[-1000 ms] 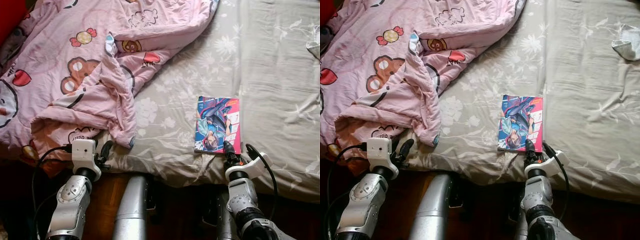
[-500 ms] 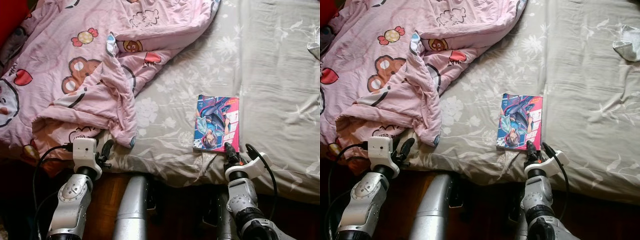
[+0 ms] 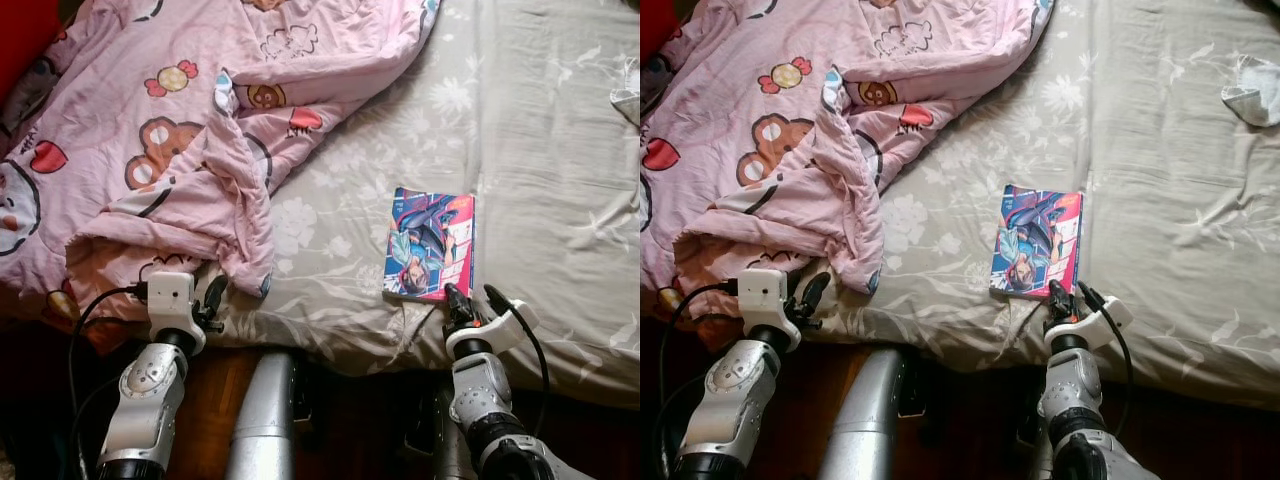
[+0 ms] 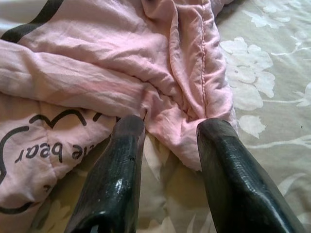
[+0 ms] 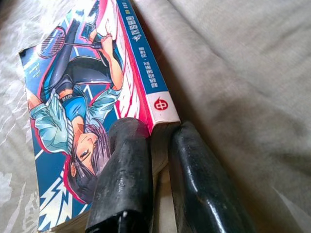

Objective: Clean up the room

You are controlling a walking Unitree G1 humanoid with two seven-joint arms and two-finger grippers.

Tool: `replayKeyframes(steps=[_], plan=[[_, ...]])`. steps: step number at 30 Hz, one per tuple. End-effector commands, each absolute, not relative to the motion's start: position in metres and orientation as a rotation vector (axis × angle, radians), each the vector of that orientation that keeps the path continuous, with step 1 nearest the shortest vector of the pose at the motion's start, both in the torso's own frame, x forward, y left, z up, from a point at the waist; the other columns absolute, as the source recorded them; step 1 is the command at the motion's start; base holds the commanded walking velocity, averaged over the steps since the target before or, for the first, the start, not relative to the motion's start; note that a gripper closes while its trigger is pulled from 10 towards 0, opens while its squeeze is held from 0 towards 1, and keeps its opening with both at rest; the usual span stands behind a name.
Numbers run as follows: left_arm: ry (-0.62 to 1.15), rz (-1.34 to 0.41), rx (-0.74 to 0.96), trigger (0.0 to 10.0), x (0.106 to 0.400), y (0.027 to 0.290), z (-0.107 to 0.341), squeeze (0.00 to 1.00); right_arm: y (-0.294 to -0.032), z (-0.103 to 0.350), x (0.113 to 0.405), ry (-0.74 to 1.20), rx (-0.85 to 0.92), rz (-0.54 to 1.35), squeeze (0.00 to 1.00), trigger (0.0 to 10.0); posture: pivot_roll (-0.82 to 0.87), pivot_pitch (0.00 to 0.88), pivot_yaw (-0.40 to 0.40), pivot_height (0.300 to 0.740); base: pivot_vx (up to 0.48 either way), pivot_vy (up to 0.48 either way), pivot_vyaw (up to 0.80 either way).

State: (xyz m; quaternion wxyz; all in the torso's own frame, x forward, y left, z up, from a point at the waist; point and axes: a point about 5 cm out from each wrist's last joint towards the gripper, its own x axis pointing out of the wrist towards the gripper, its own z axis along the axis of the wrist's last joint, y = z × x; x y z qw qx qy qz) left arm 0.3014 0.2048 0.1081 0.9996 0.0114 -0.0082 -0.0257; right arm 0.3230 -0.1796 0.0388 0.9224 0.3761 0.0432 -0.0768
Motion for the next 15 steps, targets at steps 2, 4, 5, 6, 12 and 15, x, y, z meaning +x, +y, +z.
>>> replayKeyframes(steps=[2,4,5,6,12,15], plan=[[0.038,-0.024,0.027,10.0,0.298,0.210,0.092,0.00,-0.175,0.033,0.319,0.121,0.714,-0.140,0.00,0.0,0.14,0.424,0.113,0.619,0.000,0.000,0.00],[0.035,-0.013,0.017,10.0,0.303,0.210,0.092,0.00,-0.172,0.039,0.322,0.097,0.679,-0.111,0.00,0.0,0.12,0.389,0.104,0.619,0.000,0.000,0.00],[0.033,-0.008,0.010,10.0,0.304,0.210,0.092,0.00,-0.171,0.041,0.323,0.085,0.667,-0.101,0.00,0.0,0.11,0.383,0.102,0.619,0.000,0.000,0.00],[0.033,-0.004,0.005,10.0,0.306,0.210,0.091,0.00,-0.170,0.043,0.325,0.078,0.655,-0.094,0.00,0.0,0.10,0.366,0.096,0.619,0.000,0.000,0.00],[0.034,0.006,-0.014,10.0,0.317,0.204,0.087,0.00,-0.169,0.052,0.327,0.020,0.587,-0.051,0.00,0.0,0.05,0.273,0.071,0.619,0.000,0.000,0.00],[0.033,0.005,-0.022,10.0,0.320,0.201,0.085,0.00,-0.169,0.052,0.324,0.008,0.555,-0.041,0.00,2.1,0.03,0.228,0.060,0.619,0.000,0.000,0.00]])
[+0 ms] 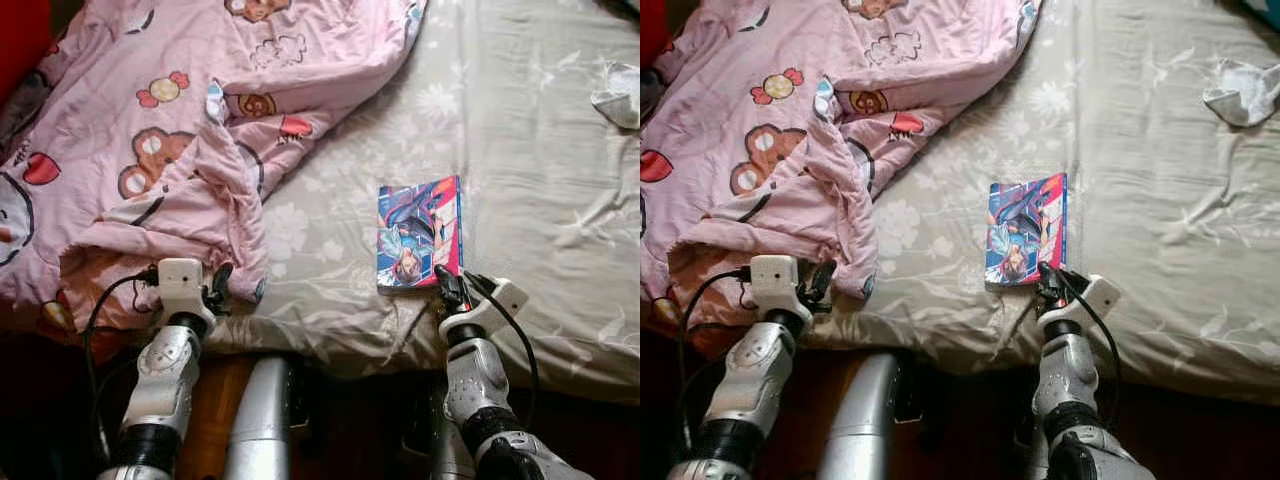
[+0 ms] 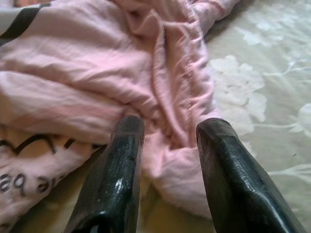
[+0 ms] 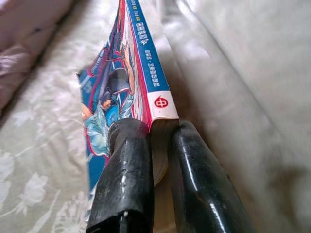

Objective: Clean up the room

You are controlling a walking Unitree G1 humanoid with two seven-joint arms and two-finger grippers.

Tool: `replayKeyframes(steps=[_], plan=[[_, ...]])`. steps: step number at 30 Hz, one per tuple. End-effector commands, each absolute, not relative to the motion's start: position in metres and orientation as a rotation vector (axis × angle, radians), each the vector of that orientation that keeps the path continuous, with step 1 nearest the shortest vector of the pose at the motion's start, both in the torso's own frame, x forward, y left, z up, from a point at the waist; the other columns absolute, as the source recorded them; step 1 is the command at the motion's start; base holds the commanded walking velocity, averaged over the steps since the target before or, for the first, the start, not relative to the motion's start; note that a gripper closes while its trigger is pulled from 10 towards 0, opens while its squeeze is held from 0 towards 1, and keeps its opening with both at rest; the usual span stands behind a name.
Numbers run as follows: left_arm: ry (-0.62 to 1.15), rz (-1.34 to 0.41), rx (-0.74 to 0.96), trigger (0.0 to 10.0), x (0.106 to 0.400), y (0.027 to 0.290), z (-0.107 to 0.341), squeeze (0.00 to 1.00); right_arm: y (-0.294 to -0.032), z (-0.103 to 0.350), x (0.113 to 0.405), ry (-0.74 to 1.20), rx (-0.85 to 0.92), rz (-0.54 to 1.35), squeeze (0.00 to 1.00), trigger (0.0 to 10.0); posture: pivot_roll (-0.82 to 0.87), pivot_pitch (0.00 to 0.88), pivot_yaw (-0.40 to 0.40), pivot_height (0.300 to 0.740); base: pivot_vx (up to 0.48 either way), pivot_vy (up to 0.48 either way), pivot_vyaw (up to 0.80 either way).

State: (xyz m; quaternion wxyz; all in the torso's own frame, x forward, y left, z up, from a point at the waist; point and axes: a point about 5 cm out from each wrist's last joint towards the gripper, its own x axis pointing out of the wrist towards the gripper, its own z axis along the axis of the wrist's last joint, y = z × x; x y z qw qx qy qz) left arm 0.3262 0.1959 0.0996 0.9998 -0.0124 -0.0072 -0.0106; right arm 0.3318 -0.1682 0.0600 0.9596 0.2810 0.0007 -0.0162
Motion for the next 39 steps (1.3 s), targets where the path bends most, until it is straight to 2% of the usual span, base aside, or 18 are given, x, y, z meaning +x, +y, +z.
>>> replayKeyframes(steps=[1,7,18,23,25,34,39], plan=[[0.032,0.012,-0.044,10.0,0.321,0.199,0.083,0.00,-0.171,0.052,0.322,0.002,0.542,-0.042,0.00,10.0,0.02,0.208,0.057,0.619,0.000,0.000,0.00],[0.033,0.016,-0.063,10.0,0.326,0.196,0.081,0.00,-0.180,0.054,0.322,0.001,0.456,-0.057,0.00,10.0,-0.01,0.152,0.038,0.619,0.000,0.000,0.00],[-0.001,-0.016,-0.024,10.0,0.330,0.189,0.082,0.00,-0.200,0.071,0.326,-0.044,0.298,-0.058,0.00,10.0,-0.06,0.142,-0.001,0.619,0.000,0.000,0.00],[-0.008,-0.012,-0.033,10.0,0.333,0.186,0.083,0.00,-0.207,0.068,0.322,-0.034,0.293,-0.086,0.00,10.0,-0.07,0.146,-0.010,0.619,0.000,0.000,0.00],[-0.013,-0.012,-0.038,10.0,0.334,0.184,0.084,0.00,-0.207,0.063,0.319,-0.017,0.285,-0.099,0.00,10.0,-0.07,0.148,-0.012,0.637,0.000,0.000,0.00],[-0.010,-0.008,-0.045,10.0,0.334,0.187,0.082,0.00,-0.199,0.056,0.316,0.018,0.285,-0.096,0.00,10.0,-0.07,0.151,0.000,0.667,0.000,0.000,0.00],[0.028,0.012,-0.065,10.0,0.334,0.193,0.076,0.00,-0.199,0.054,0.315,0.025,0.292,-0.108,0.00,10.0,-0.07,0.152,0.009,0.707,0.000,0.000,0.00]])
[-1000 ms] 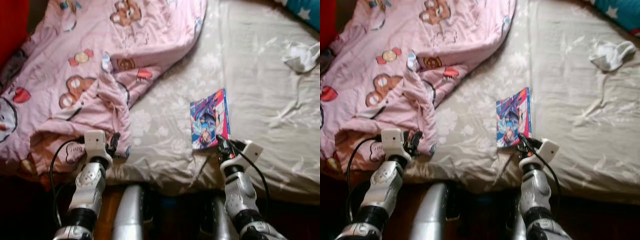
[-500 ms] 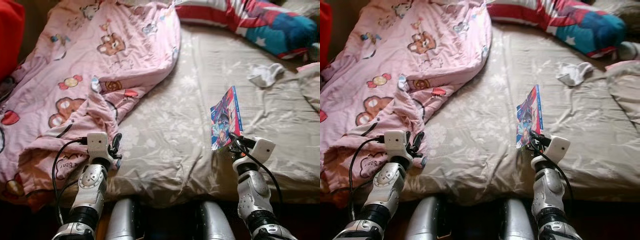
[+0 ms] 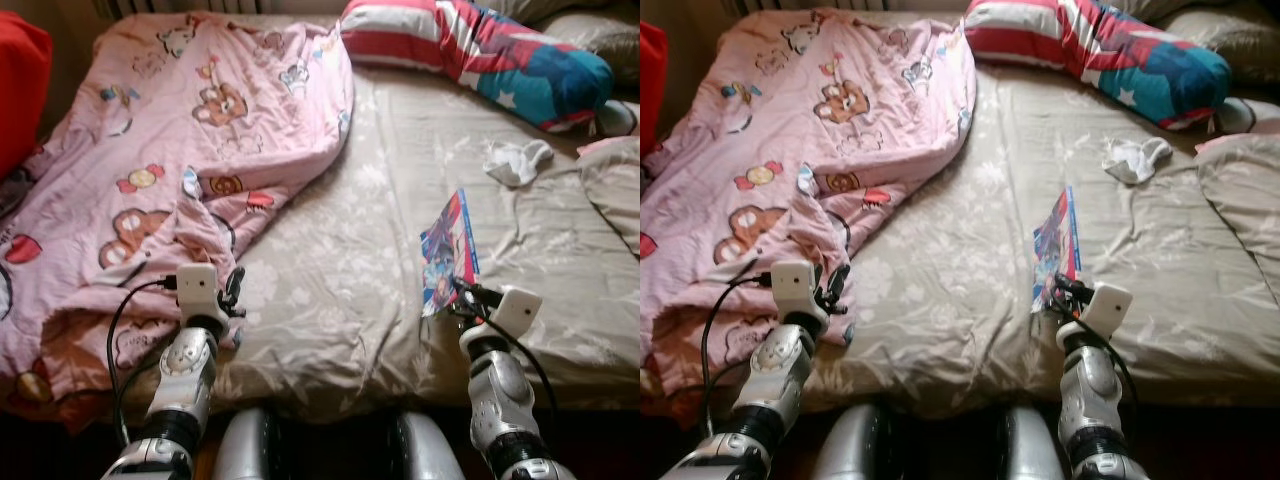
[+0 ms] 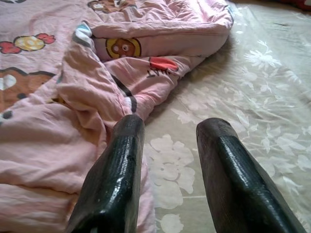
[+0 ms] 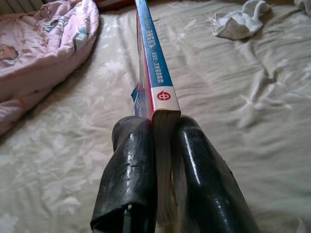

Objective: Clean up the room

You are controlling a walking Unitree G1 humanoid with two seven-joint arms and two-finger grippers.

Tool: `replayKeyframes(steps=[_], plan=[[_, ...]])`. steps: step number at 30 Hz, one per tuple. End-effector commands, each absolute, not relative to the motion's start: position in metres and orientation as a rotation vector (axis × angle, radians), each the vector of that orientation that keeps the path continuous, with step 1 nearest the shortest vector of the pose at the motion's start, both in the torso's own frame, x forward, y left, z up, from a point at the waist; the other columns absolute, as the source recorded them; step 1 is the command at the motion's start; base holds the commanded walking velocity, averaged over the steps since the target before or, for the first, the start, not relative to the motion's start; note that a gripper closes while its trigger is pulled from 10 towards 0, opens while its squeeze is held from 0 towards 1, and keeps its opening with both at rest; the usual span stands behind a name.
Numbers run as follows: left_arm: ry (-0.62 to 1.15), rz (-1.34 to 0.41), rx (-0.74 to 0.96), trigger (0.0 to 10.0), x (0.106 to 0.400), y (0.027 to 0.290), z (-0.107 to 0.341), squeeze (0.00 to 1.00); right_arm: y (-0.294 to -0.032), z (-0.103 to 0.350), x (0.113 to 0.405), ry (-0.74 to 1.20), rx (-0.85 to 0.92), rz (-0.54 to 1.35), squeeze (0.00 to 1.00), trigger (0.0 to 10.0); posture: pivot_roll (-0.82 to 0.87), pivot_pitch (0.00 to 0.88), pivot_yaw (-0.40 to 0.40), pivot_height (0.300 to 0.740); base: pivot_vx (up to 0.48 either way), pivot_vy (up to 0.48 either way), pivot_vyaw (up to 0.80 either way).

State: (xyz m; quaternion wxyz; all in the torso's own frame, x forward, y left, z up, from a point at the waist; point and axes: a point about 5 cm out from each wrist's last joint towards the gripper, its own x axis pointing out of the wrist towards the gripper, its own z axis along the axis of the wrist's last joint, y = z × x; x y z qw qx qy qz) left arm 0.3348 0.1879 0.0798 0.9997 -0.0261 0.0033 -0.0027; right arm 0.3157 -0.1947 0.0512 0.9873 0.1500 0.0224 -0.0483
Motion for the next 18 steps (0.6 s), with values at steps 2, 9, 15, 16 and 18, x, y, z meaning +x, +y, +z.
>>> replayKeyframes(steps=[2,9,15,16,18], plan=[[0.037,0.012,-0.062,10.0,0.333,0.194,0.074,0.00,-0.199,0.054,0.315,0.027,0.291,-0.110,0.00,10.0,-0.07,0.150,0.009,0.717,0.000,0.000,0.00],[0.151,0.051,-0.045,10.0,0.321,0.209,0.052,0.00,-0.198,0.044,0.309,0.071,0.245,-0.101,0.00,10.0,-0.07,0.153,0.005,0.740,0.000,0.000,0.00],[0.289,0.076,-0.040,10.0,0.302,0.220,0.025,0.00,-0.197,0.027,0.297,0.142,0.240,-0.126,0.00,10.0,-0.06,0.151,-0.002,0.740,0.000,0.000,0.00],[0.311,0.070,-0.029,10.0,0.300,0.220,0.021,0.00,-0.197,0.025,0.295,0.147,0.237,-0.125,0.00,10.0,-0.06,0.151,-0.002,0.740,0.000,0.000,0.00],[0.388,0.048,-0.012,10.0,0.292,0.220,0.010,0.00,-0.195,0.024,0.294,0.147,0.219,-0.113,0.00,10.0,-0.05,0.151,-0.002,0.740,0.000,0.000,0.00]])
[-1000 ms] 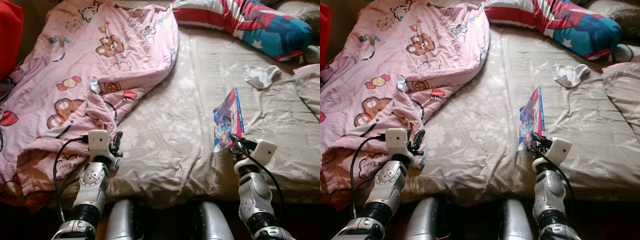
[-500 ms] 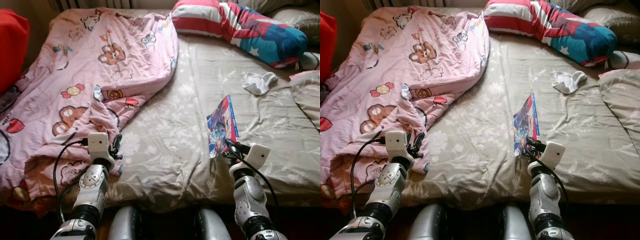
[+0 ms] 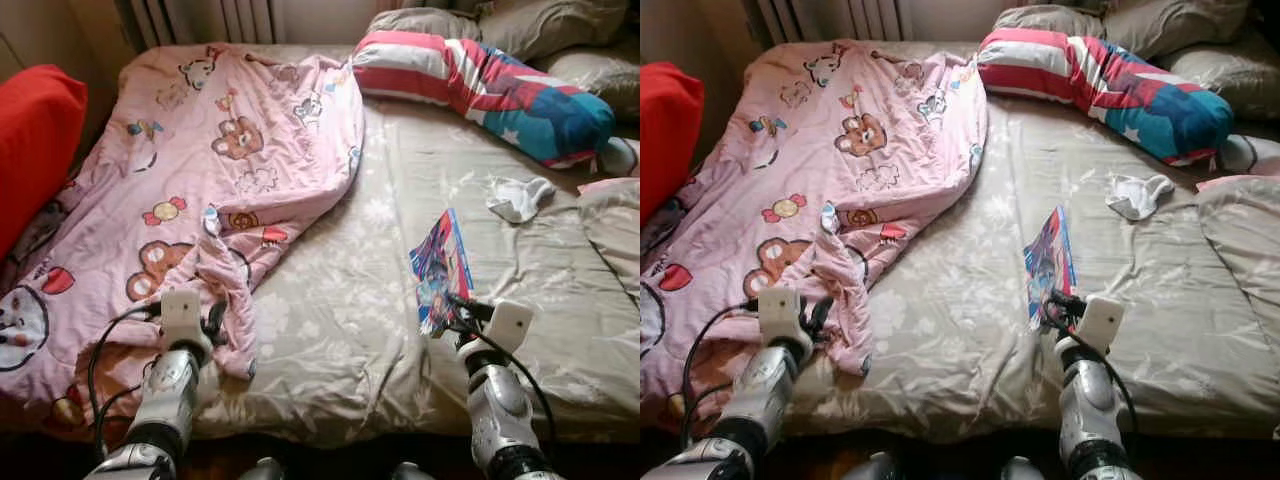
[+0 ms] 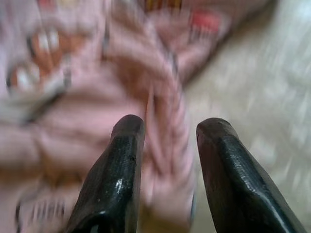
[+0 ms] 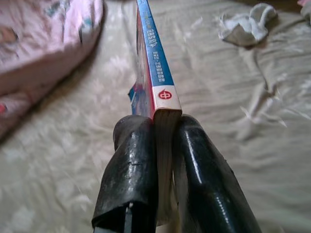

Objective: Clean up the room

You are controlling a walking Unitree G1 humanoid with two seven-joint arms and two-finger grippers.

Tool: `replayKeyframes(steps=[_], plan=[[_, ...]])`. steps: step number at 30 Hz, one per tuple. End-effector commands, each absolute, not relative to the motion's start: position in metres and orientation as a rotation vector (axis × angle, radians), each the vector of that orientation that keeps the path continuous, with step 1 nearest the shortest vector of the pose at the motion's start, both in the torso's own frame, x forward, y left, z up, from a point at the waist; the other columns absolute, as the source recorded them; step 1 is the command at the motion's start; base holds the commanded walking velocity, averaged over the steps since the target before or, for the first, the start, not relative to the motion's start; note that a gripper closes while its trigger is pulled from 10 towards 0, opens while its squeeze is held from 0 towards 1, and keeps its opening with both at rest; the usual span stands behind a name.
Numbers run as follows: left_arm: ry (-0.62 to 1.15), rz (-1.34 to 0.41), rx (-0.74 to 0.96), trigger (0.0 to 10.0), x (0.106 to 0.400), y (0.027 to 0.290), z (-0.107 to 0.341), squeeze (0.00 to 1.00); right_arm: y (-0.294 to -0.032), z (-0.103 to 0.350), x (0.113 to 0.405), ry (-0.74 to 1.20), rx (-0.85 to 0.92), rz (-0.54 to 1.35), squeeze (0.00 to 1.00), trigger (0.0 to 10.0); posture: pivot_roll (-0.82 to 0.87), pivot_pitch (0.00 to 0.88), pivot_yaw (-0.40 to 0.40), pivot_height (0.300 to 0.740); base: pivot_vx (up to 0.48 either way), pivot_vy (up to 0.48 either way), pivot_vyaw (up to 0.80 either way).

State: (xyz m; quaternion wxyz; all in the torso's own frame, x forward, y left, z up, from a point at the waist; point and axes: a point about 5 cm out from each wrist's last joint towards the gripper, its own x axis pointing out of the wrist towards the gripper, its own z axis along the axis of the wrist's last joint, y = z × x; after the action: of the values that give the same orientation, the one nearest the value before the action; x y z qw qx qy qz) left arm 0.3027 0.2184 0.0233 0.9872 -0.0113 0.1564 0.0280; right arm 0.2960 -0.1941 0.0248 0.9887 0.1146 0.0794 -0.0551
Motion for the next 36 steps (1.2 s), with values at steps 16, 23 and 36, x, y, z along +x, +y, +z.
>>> replayKeyframes(steps=[16,23,36], plan=[[0.715,0.012,0.014,10.0,0.241,0.221,-0.041,0.00,-0.186,0.030,0.297,0.105,0.173,-0.088,0.00,10.0,-0.06,0.132,0.018,0.740,0.000,0.000,0.00],[0.700,-0.003,0.007,10.0,0.244,0.214,-0.040,0.00,-0.187,0.028,0.296,0.115,0.181,-0.109,0.00,10.0,-0.06,0.130,0.015,0.740,0.000,-0.361,0.00],[0.680,-0.002,0.003,10.0,0.249,0.212,-0.037,0.00,-0.187,0.029,0.297,0.118,0.174,-0.115,0.00,10.0,-0.06,0.146,0.012,0.740,0.000,-0.480,-0.31]])
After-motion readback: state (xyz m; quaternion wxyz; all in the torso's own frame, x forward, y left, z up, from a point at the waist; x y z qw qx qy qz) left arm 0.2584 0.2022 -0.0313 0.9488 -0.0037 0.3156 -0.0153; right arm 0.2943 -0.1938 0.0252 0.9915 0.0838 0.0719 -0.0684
